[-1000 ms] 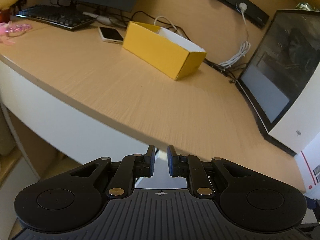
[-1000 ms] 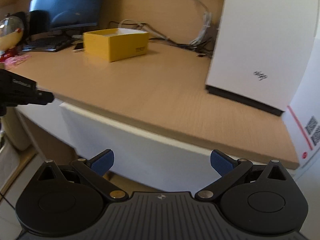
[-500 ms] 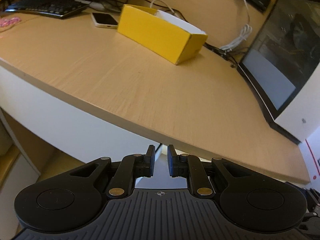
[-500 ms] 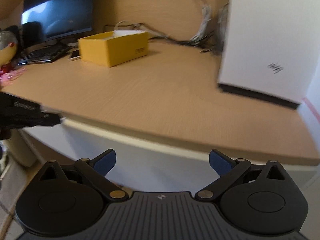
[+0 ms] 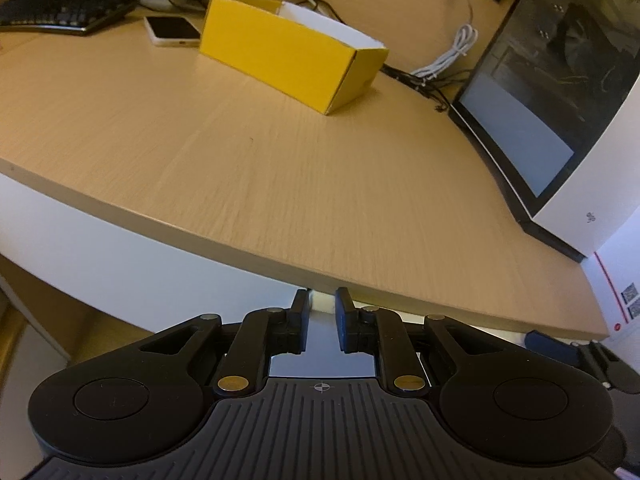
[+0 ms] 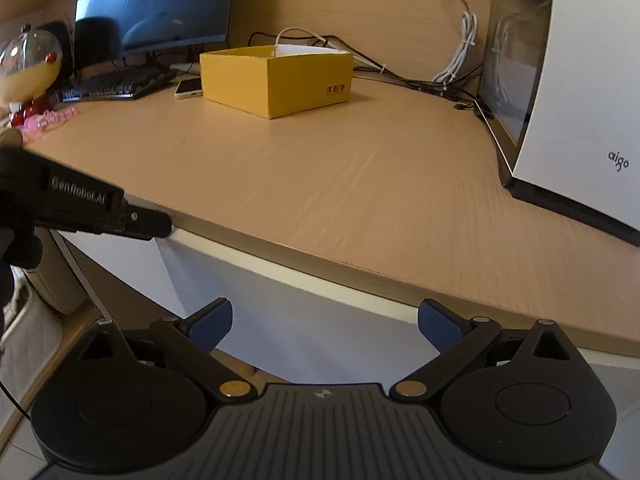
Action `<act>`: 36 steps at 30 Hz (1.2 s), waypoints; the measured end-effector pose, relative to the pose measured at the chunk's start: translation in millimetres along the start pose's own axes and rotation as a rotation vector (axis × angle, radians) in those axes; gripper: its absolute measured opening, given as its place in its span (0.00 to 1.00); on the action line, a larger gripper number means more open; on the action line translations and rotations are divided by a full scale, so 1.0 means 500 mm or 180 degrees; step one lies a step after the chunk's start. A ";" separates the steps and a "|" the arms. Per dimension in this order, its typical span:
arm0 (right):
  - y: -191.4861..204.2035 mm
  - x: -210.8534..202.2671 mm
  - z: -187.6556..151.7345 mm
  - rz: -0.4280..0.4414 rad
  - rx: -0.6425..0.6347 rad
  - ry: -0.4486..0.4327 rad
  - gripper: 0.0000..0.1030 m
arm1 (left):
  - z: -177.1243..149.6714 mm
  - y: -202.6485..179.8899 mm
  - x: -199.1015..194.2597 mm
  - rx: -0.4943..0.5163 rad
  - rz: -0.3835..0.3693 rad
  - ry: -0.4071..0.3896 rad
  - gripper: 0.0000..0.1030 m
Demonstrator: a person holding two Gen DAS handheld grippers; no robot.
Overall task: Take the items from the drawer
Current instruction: 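Move both tools toward the white desk drawer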
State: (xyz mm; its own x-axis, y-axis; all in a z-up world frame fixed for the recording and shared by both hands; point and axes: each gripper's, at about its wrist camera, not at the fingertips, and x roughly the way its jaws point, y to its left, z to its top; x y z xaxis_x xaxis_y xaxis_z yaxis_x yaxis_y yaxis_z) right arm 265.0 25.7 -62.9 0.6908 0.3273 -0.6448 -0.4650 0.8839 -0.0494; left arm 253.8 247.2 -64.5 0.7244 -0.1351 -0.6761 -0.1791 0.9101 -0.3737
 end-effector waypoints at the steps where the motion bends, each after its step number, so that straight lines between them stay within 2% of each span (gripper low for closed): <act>1: 0.004 0.002 -0.001 -0.0026 -0.0014 0.0005 0.97 | 0.001 0.002 0.001 0.0000 -0.0026 0.0016 0.16; 6: 0.032 0.008 -0.005 0.0011 -0.0177 0.0049 0.97 | 0.000 0.013 0.003 -0.0095 -0.0116 0.0064 0.17; 8: 0.045 0.006 -0.002 0.0055 -0.0272 0.0048 0.97 | -0.001 0.021 -0.001 -0.0164 -0.0144 0.0086 0.15; 14: 0.123 0.006 0.021 0.0281 -0.0765 -0.0069 0.96 | -0.003 0.075 -0.039 -0.0386 0.0114 0.0049 0.14; 17: 0.168 0.022 0.033 0.0400 -0.0953 -0.0055 0.94 | -0.002 0.102 -0.052 -0.0417 0.0143 0.0066 0.14; 22: 0.222 0.053 0.058 0.0595 -0.1062 0.0059 0.89 | -0.001 0.137 -0.064 -0.0474 0.0047 0.0060 0.14; 28: 0.254 0.068 0.064 0.0520 -0.1176 0.0069 0.89 | 0.007 0.142 -0.055 -0.0357 -0.0209 0.0196 0.14; 32: 0.239 0.069 0.071 0.0520 -0.1067 0.0135 0.89 | 0.012 0.117 -0.030 -0.0201 -0.0367 0.0333 0.14; 36: 0.215 0.058 0.062 0.0362 -0.1002 0.0127 0.89 | 0.010 0.094 -0.015 -0.0120 -0.0438 0.0336 0.14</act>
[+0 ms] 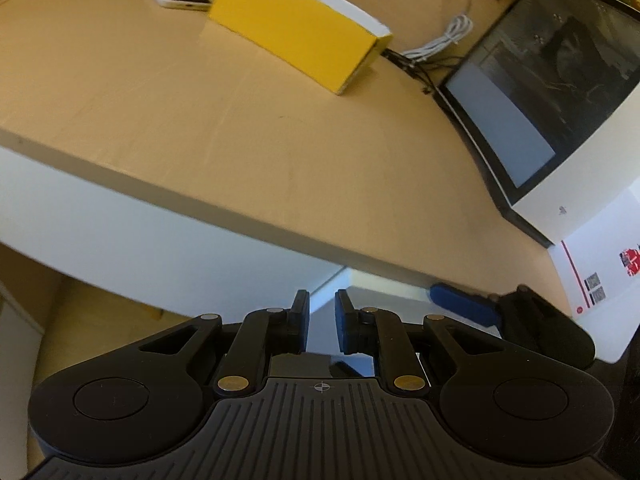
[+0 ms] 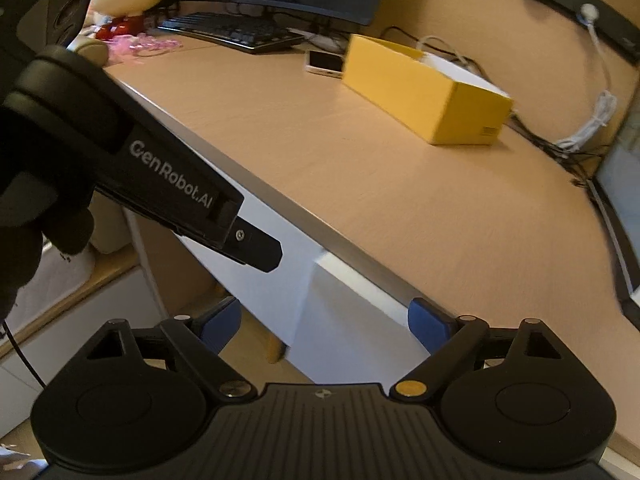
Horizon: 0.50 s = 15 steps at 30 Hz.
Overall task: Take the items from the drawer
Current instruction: 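Move both tools toward the white desk drawer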
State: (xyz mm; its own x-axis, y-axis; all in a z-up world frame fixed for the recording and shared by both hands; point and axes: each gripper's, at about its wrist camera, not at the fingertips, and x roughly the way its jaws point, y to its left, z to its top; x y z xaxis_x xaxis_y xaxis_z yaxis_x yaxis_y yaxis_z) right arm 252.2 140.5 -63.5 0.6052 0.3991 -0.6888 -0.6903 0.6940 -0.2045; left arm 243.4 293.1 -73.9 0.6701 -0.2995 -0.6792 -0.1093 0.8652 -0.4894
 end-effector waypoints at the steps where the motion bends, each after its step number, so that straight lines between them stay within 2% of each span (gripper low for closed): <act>1: -0.004 -0.001 -0.006 -0.0049 0.0003 0.0017 0.89 | 0.001 -0.004 0.004 0.0010 -0.0019 -0.0011 0.14; 6: -0.014 -0.004 -0.026 -0.0162 -0.0017 0.0037 0.89 | 0.005 -0.025 0.017 0.0130 -0.0074 -0.0020 0.14; 10: -0.022 -0.005 -0.026 -0.0125 0.0045 0.0029 0.89 | 0.010 -0.038 0.025 0.0172 -0.0105 -0.0001 0.14; 15: -0.028 -0.004 -0.028 -0.0080 0.0018 0.0027 0.90 | 0.015 -0.044 0.040 0.0200 -0.0022 0.0061 0.16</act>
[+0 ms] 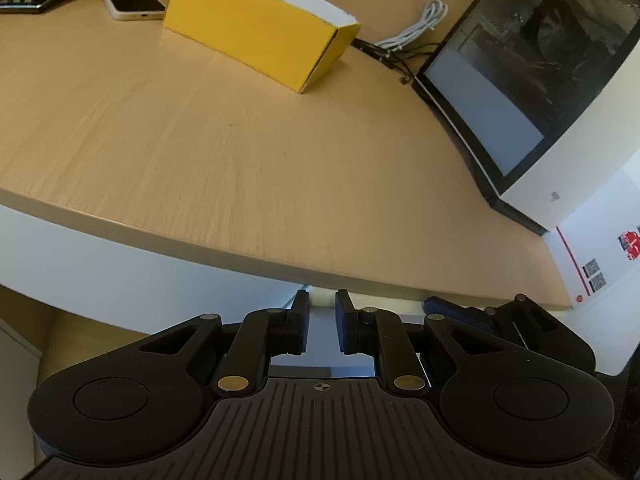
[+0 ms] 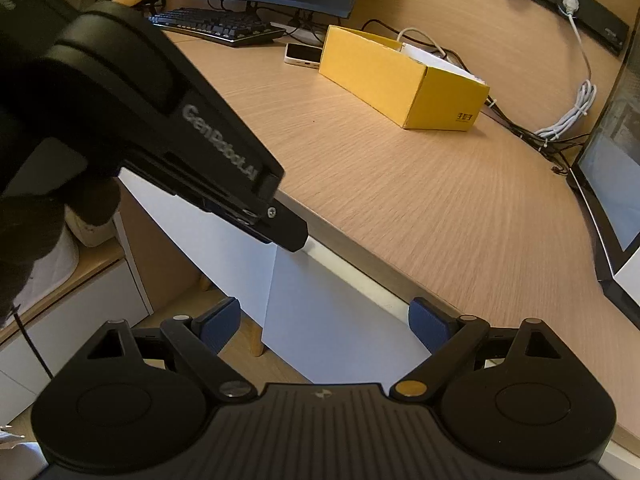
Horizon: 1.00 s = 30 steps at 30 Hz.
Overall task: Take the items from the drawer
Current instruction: 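Move both tools toward the white desk drawer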
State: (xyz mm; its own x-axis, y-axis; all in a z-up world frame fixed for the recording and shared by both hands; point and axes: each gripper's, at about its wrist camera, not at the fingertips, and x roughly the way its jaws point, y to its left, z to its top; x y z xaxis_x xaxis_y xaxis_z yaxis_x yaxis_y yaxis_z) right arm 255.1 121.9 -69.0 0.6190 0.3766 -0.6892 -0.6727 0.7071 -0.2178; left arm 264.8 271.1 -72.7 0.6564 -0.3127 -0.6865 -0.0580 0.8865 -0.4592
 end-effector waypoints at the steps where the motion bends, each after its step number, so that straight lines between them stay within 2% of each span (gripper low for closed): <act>1: 0.000 0.000 -0.001 0.0006 0.0000 0.0001 0.90 | 0.002 0.002 0.003 -0.0032 -0.0013 0.0016 0.16; 5: -0.001 0.001 0.000 0.0036 0.0005 0.0011 0.93 | 0.009 -0.002 0.008 0.0009 0.0022 0.0071 0.18; 10: -0.004 0.003 0.002 0.0087 0.0016 0.0025 0.95 | 0.008 -0.021 0.009 0.0206 0.0107 0.0108 0.21; 30: -0.009 0.007 0.016 0.0295 0.0139 0.0056 0.97 | 0.004 -0.011 0.004 0.0231 -0.0044 0.0142 0.21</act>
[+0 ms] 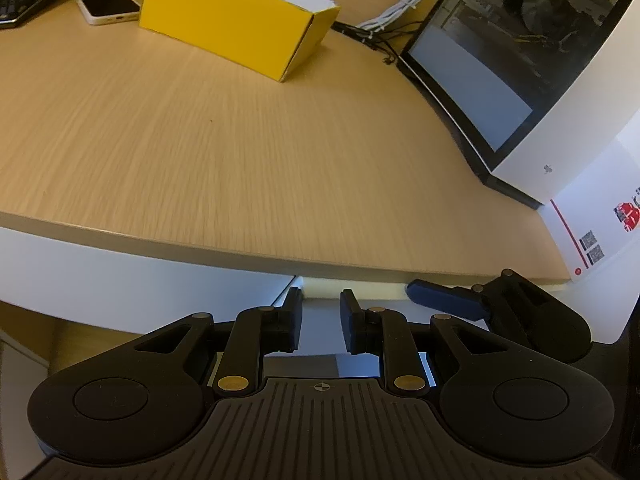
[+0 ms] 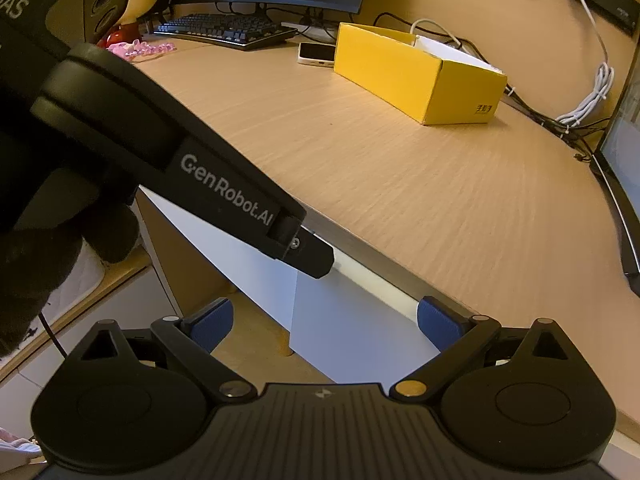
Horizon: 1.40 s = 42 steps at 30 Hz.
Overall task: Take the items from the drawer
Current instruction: 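Move both tools toward the white desk drawer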
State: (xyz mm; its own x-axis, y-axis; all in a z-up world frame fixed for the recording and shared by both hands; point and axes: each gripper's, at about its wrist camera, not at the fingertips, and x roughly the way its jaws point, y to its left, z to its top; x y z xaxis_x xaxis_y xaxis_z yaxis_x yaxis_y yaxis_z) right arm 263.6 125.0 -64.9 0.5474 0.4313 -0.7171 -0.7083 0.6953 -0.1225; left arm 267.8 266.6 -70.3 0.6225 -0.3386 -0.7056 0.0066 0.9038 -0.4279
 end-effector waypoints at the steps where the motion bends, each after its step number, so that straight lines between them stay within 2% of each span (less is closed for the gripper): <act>1: 0.001 0.001 0.000 -0.0005 -0.0010 0.0005 0.97 | -0.001 0.001 0.000 -0.0003 -0.0008 -0.0002 0.21; 5: 0.006 0.002 0.001 -0.0029 -0.0025 -0.0015 0.97 | -0.002 0.000 0.000 0.0051 0.0024 -0.0065 0.19; 9: 0.021 0.005 -0.007 -0.0168 -0.0174 -0.0045 0.96 | -0.007 -0.012 -0.001 0.0213 0.0125 -0.0207 0.17; 13: 0.035 0.011 -0.017 -0.0315 -0.0302 -0.0069 0.96 | -0.008 -0.018 0.000 0.0369 0.0142 -0.0174 0.18; 21: 0.026 0.014 -0.002 -0.0116 -0.0213 -0.0010 1.00 | -0.005 -0.019 0.001 0.0397 0.0090 -0.0097 0.21; 42: 0.032 0.004 0.001 0.0008 -0.0090 0.0017 1.00 | -0.005 -0.024 0.002 0.0397 0.0077 -0.0043 0.25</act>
State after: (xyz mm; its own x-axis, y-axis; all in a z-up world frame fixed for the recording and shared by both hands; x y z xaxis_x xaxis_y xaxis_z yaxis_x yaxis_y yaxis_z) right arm 253.7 137.3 -68.1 0.5433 0.4299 -0.7212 -0.7220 0.6776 -0.1400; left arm 266.5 254.7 -67.3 0.6342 -0.3135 -0.7068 0.0881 0.9375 -0.3367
